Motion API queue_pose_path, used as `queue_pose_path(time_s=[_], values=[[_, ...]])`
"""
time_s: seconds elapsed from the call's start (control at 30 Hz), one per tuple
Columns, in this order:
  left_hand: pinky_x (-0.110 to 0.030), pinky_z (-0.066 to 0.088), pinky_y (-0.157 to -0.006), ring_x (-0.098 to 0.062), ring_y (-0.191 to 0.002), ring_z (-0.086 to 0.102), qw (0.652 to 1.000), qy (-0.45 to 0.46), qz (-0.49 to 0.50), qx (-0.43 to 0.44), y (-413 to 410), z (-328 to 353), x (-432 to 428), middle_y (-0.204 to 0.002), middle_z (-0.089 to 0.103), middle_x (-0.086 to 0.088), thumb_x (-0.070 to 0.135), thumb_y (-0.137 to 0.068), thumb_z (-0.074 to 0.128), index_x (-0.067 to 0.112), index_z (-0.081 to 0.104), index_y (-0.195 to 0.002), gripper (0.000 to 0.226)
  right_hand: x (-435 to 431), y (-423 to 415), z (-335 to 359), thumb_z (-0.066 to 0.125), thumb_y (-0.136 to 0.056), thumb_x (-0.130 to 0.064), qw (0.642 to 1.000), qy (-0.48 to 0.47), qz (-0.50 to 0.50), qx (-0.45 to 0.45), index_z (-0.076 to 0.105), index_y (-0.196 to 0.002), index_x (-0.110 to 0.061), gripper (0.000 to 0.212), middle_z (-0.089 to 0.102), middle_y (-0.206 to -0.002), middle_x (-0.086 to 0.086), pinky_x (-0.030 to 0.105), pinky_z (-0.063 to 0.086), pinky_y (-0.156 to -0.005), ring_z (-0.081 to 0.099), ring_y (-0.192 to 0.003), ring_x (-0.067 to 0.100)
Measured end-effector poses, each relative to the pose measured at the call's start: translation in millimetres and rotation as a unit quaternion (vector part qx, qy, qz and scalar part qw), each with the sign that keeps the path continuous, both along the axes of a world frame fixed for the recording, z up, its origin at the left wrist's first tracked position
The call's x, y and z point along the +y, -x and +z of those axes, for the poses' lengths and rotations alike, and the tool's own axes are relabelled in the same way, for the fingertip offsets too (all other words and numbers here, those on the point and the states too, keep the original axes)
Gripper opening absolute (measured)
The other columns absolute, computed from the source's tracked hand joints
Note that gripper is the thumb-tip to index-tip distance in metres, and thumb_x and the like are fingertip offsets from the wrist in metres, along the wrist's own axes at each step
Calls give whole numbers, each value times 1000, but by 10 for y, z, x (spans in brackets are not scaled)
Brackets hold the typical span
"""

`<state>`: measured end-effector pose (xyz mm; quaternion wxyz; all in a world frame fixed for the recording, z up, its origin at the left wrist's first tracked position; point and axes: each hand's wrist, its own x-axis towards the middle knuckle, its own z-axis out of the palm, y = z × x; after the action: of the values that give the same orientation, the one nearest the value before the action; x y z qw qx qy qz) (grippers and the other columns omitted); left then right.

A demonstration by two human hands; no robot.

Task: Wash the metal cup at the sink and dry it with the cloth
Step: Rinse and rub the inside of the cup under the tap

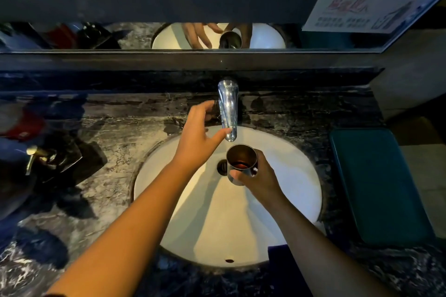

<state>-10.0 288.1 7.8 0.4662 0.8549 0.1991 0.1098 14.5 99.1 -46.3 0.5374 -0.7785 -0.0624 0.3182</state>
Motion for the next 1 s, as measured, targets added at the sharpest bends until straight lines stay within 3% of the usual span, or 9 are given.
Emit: queue_pose_path(time_s=[0.13, 0.27, 0.47, 0.6, 0.77, 0.9, 1.0], values=[[-33, 32, -116, -17, -141, 32, 997, -41, -66, 9, -221, 74, 81, -155, 27, -6, 37, -77, 81, 19, 25, -153, 96, 11, -42, 9, 83, -81, -18, 1000, 9, 7, -1, 49, -124, -33, 56, 58, -115, -23, -2, 43, -68, 56, -105, -5], [-38, 26, -117, -24, -150, 18, 990, -63, -116, 50, -384, 60, 141, -165, 6, 0, 43, -75, 82, 25, 11, -157, 109, 37, -76, 56, 84, -71, -29, 1000, -3, 1, 3, 51, -123, -34, 62, 60, -116, -23, -1, 44, -68, 57, -105, -6], [-42, 25, -118, -25, -152, 9, 983, -38, -162, 73, -445, 56, 190, -166, -5, 4, 44, -73, 83, 30, 1, -158, 119, 47, -103, 39, 78, -66, -39, 1000, -7, -4, 6, 52, -126, -33, 65, 62, -120, -18, 4, 45, -70, 58, -108, -4], [-45, 23, -121, -23, -153, 9, 986, -36, -149, 69, -456, 24, 173, -167, -3, 4, 45, -72, 84, 30, -6, -157, 124, 53, -115, 19, 77, -66, -40, 1000, -3, -1, 9, 51, -131, -30, 71, 60, -121, -18, 8, 44, -74, 56, -110, -2], [-34, 21, -118, -20, -151, 16, 991, -39, -119, 54, -414, 53, 103, -166, 5, 1, 37, -75, 84, 23, -1, -158, 120, 37, -119, 13, 78, -66, -39, 1000, -6, 0, 9, 50, -134, -27, 74, 60, -124, -15, 4, 45, -72, 56, -111, -2], [-30, 31, -113, -15, -139, 35, 998, -22, -41, 40, -309, 61, -8, -157, 27, -2, 31, -78, 82, 22, 18, -156, 101, 18, -118, -3, 83, -74, -30, 1000, -3, -2, 11, 49, -137, -27, 71, 59, -128, -11, 7, 44, -74, 55, -116, 6], [-29, 50, -99, -11, -113, 55, 999, 0, 25, 34, -231, 47, -90, -130, 54, 0, 27, -81, 80, 22, 41, -145, 75, 14, -109, 1, 84, -78, -25, 1000, 2, -2, 11, 49, -135, -27, 68, 58, -126, -12, 3, 45, -69, 54, -115, 6]])
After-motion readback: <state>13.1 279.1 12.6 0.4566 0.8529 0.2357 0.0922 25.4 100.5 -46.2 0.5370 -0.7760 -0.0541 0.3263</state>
